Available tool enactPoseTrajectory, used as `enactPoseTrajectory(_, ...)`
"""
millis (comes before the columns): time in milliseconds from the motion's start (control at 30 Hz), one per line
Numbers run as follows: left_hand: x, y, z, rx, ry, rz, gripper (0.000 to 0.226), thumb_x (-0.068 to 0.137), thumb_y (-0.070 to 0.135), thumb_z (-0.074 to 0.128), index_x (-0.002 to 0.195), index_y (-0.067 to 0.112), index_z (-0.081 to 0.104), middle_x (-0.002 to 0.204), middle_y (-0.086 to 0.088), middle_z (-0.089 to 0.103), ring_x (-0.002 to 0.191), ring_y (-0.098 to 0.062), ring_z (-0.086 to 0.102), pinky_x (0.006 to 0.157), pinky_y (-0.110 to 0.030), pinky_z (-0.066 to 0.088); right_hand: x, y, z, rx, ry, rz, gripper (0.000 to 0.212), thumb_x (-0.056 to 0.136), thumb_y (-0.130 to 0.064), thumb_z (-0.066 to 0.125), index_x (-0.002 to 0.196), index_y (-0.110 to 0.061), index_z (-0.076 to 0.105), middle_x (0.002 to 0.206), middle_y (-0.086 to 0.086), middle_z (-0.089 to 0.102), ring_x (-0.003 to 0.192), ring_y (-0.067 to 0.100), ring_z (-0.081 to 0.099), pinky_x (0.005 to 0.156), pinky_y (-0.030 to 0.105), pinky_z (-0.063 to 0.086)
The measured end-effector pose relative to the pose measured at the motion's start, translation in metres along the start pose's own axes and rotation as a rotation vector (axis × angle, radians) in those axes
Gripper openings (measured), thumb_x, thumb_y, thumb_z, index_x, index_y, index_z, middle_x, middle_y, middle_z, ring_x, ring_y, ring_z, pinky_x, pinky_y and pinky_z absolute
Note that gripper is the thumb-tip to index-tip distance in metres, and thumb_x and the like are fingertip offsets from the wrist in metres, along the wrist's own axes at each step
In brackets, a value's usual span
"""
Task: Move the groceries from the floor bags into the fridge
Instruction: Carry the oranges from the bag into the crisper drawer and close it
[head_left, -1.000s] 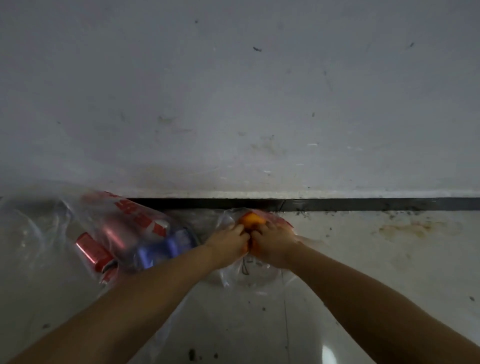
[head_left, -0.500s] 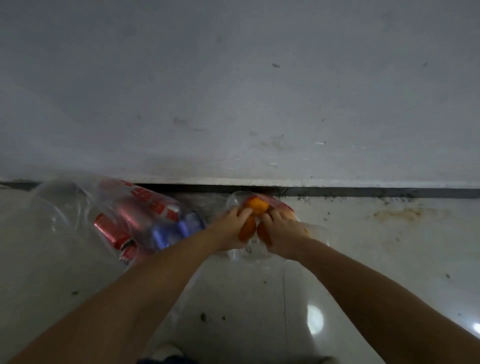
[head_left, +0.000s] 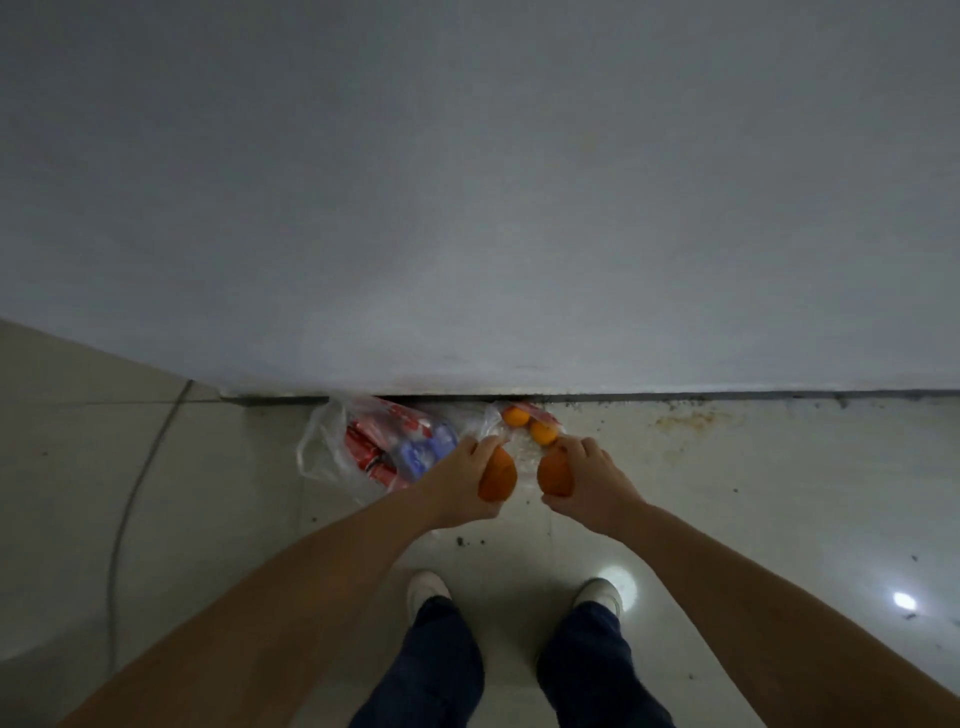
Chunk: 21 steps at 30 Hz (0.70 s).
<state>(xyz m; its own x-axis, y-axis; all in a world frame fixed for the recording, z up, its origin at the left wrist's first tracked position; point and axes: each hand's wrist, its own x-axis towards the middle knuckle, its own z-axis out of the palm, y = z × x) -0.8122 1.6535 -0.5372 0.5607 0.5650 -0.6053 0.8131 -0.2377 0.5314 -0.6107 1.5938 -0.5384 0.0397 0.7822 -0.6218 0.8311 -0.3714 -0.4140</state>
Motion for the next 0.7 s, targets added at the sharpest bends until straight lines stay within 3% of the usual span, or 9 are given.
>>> enactPoseTrajectory(133,-0.068,0.049,-0.047,-0.008,-0.043,-0.013,0.083,0.083,0.036,0.067,0.147,0.024,0.016,0.146,-0.009,0.027,0.128,-0.03,0.041,0.097,-0.039,0.042,-0.071,-0.04,-0.049,0.138,0.072,0.079,0.078,0.075,-0.043,0.075,0.137,-0.017,0.035,0.134,0.008,0.041,0.118,0.027,0.048,0.096,0.037,0.046)
enactPoseTrajectory(233,-0.096,0.081,-0.078,-0.034,-0.016,0.011,0.075,0.08,0.035,0.067,0.141,0.027,0.024,0.139,-0.009,0.032,0.12,-0.031,0.047,0.094,-0.04,0.046,-0.111,-0.059,-0.082,0.156,0.145,0.101,0.075,0.075,-0.043,0.075,0.134,-0.015,0.038,0.133,0.009,0.043,0.116,0.028,0.05,0.094,0.037,0.047)
enactPoseTrajectory(333,-0.125,0.113,-0.106,0.051,-0.022,0.113,0.067,0.078,0.04,0.068,0.132,0.028,0.03,0.125,-0.008,0.037,0.107,-0.03,0.052,0.09,-0.045,0.049,-0.165,-0.071,-0.103,0.199,0.267,0.161,0.075,0.074,-0.041,0.076,0.133,-0.014,0.039,0.134,0.011,0.042,0.117,0.029,0.05,0.093,0.039,0.047)
enactPoseTrajectory(467,-0.153,0.157,-0.131,0.191,-0.03,0.258,0.077,0.076,0.046,0.07,0.136,0.028,0.026,0.128,-0.005,0.034,0.112,-0.026,0.049,0.094,-0.041,0.046,-0.238,-0.073,-0.11,0.282,0.442,0.252,0.076,0.076,-0.042,0.075,0.136,-0.015,0.037,0.137,0.01,0.04,0.118,0.029,0.049,0.094,0.039,0.047)
enactPoseTrajectory(700,-0.198,0.28,-0.082,0.297,-0.098,0.574,0.073,0.079,0.039,0.07,0.136,0.027,0.026,0.135,-0.007,0.035,0.116,-0.027,0.05,0.094,-0.038,0.047,-0.396,-0.041,-0.075,0.469,0.674,0.499,0.073,0.076,-0.042,0.074,0.134,-0.016,0.038,0.134,0.008,0.042,0.114,0.025,0.051,0.093,0.034,0.046)
